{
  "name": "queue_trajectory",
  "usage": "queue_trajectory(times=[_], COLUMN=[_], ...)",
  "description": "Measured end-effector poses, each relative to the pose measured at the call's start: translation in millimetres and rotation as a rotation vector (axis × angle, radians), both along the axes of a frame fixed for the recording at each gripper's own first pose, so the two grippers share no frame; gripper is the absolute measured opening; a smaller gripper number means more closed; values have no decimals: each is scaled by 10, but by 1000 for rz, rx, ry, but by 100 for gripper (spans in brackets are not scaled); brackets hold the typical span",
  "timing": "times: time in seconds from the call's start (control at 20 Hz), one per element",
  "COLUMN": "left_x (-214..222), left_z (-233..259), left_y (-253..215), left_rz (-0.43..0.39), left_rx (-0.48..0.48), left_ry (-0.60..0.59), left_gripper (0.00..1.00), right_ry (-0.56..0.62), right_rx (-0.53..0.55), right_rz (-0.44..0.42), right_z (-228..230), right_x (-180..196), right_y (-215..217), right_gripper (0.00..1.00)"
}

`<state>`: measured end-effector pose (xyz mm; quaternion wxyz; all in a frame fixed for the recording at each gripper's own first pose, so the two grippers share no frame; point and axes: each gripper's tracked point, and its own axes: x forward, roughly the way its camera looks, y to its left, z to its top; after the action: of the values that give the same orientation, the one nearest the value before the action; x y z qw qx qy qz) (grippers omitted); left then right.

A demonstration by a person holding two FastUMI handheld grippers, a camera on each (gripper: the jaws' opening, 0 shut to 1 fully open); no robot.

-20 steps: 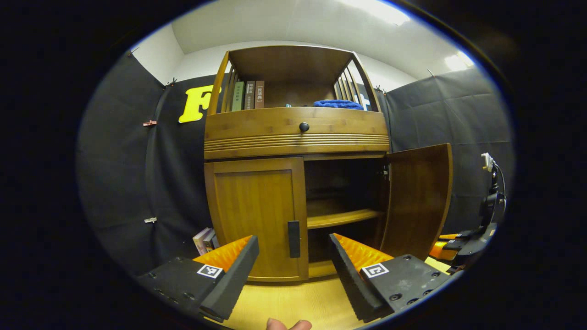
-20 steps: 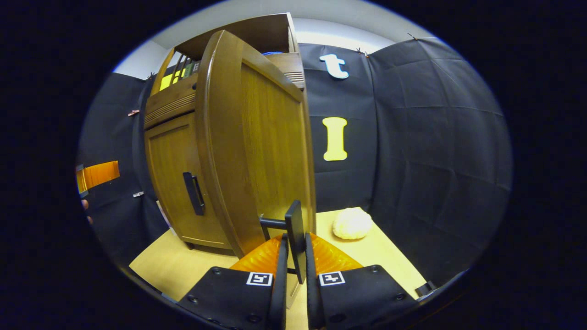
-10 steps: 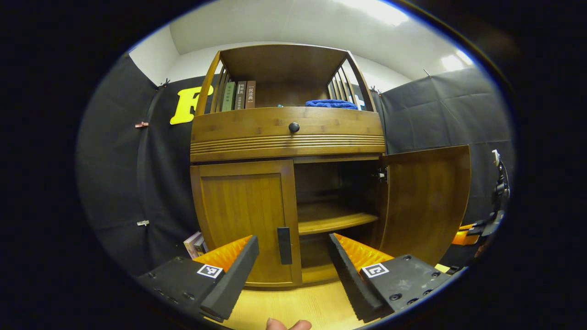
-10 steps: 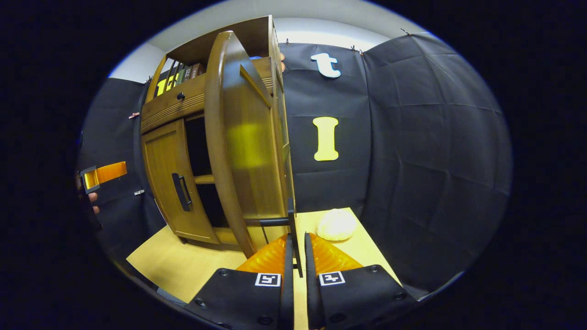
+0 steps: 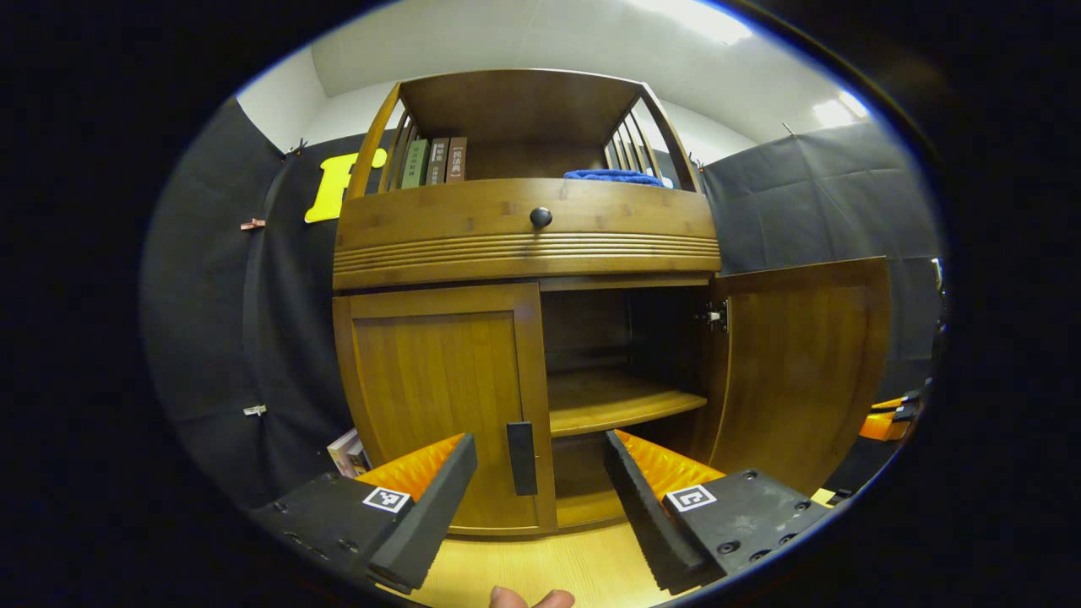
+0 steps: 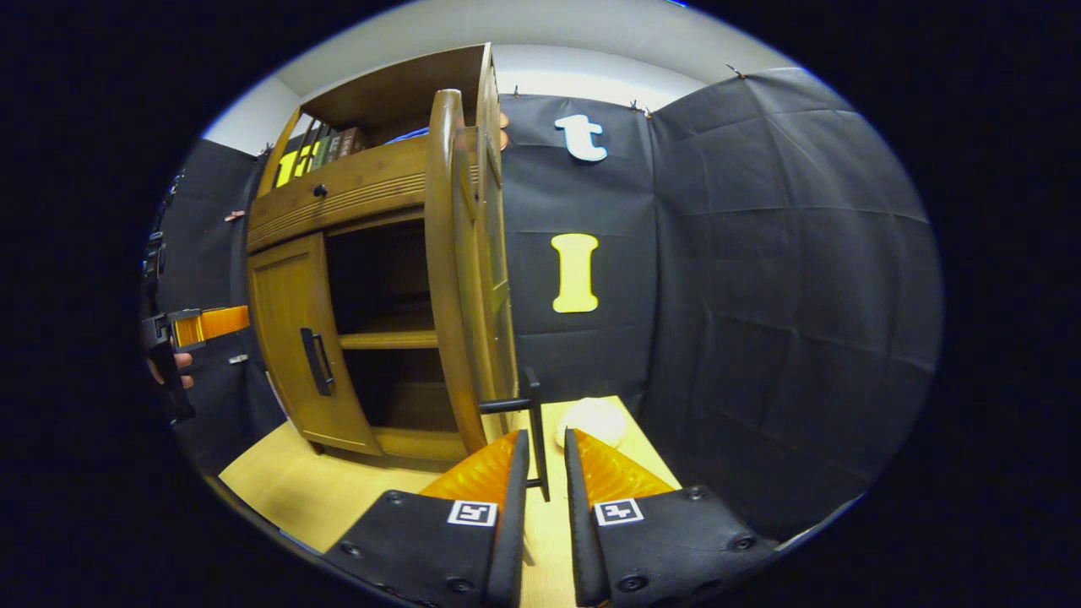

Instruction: Open the right door of the double-door shoe cabinet with the right hand, and open the left door with the left hand.

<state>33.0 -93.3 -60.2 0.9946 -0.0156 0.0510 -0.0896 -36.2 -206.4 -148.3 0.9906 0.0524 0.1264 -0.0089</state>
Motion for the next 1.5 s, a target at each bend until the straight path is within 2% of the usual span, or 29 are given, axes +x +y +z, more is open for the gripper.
queue_trajectory(times=[0.05, 0.1, 0.15, 0.25, 0.3, 0.55, 0.9, 0.95, 1.15, 1.35, 1.5], left_x=[75, 169, 265, 456, 569, 1049, 1500, 1524, 1542, 1498, 1310], left_z=[-54, -111, -163, -319, -414, -865, -1158, -1172, -1192, -1245, -1228], left_y=[20, 23, 44, 102, 87, -49, -77, -80, -75, -68, -34], left_rz=[7, 16, 30, 51, 54, 39, 74, 71, 79, 59, 35], left_rx=[0, 6, 16, 27, 24, 13, 4, 7, -11, -17, -21], left_ry=[7, 11, 12, 19, 26, 82, 99, 102, 108, 126, 129], left_gripper=[94, 94, 92, 95, 94, 93, 72, 70, 37, 34, 33], right_ry=[-19, -41, -56, -70, -79, -111, -85, -84, -75, -84, -93], right_rx=[-12, -22, -33, -67, -76, -57, -65, -65, -65, -64, -59], right_rz=[-32, -61, -85, -129, -147, -220, -236, -238, -240, -228, -201], right_z=[68, 140, 205, 325, 388, 582, 596, 593, 606, 609, 625], right_x=[-19, -37, -82, -167, -219, -455, -662, -679, -705, -671, -637], right_y=[-53, -119, -165, -276, -308, -397, -403, -401, -371, -253, -60], right_gripper=[35, 31, 54, 100, 98, 98, 98, 98, 98, 100, 98])
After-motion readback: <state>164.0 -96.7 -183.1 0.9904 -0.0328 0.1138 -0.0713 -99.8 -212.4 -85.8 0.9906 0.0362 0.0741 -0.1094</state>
